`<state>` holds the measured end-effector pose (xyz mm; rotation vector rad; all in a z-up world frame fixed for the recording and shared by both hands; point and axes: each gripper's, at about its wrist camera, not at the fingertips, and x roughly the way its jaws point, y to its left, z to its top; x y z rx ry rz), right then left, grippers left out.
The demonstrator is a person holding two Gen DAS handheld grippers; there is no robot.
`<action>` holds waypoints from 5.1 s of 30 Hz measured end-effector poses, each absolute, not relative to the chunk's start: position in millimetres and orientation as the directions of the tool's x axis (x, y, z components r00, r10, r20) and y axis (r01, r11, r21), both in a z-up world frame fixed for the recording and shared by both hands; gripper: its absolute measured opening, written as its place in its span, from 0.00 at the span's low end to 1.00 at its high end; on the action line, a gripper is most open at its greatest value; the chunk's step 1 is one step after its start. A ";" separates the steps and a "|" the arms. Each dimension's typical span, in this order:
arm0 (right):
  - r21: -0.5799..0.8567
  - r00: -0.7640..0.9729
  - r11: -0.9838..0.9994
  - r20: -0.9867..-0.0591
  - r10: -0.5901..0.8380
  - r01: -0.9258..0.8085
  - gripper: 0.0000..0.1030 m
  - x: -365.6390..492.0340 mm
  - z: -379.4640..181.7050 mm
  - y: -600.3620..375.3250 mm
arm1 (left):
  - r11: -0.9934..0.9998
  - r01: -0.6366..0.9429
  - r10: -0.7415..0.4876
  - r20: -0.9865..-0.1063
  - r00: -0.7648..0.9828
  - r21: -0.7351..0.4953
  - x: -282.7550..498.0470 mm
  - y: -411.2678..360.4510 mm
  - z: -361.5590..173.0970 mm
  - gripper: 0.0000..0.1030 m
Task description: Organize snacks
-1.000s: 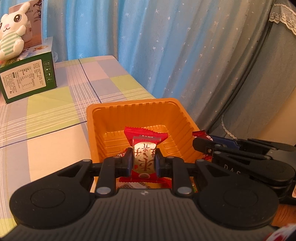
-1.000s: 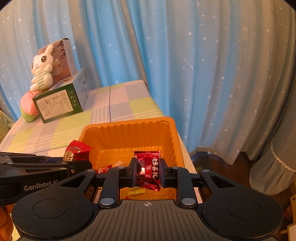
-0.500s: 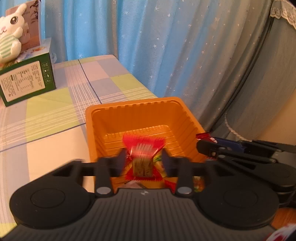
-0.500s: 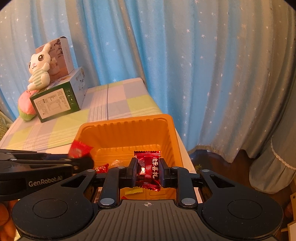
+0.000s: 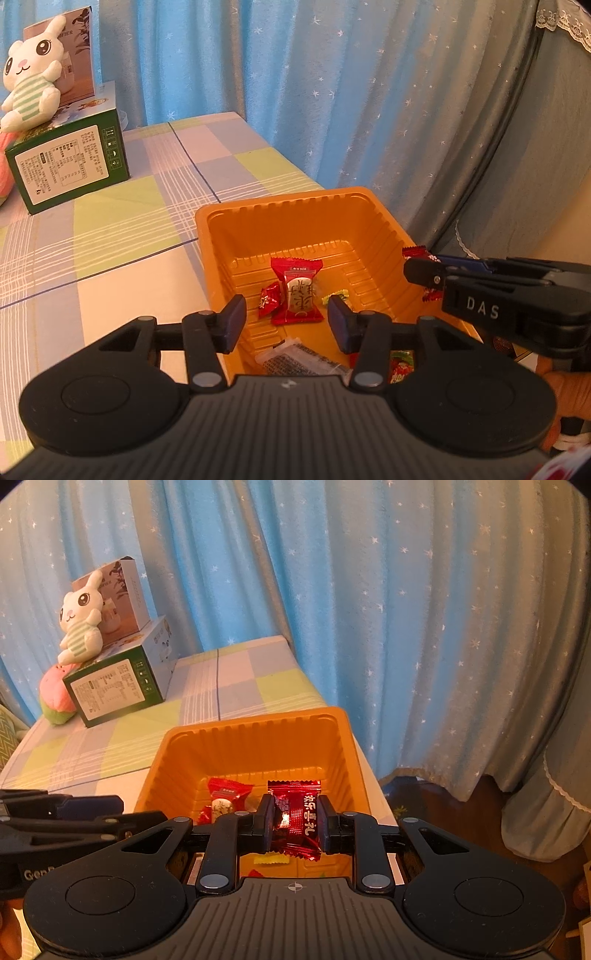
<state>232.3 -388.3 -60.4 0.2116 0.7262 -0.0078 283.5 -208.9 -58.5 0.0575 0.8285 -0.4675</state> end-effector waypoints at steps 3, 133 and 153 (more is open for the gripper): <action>0.194 0.751 0.978 -0.656 0.072 0.076 0.24 233.2 -57.3 -387.2 | 0.898 0.419 -0.379 -0.718 0.584 -0.133 281.5 -206.9 -57.0 0.43; 0.181 0.768 0.983 -0.633 0.096 0.027 0.83 -29.8 46.3 -325.1 | 0.975 0.201 -0.217 -0.632 0.744 -0.098 5.6 -105.5 39.8 1.00; 0.182 0.767 0.983 -0.634 0.096 0.028 0.83 -29.2 46.3 -328.1 | 0.974 0.205 -0.220 -0.633 0.742 -0.097 4.5 -107.2 39.2 1.00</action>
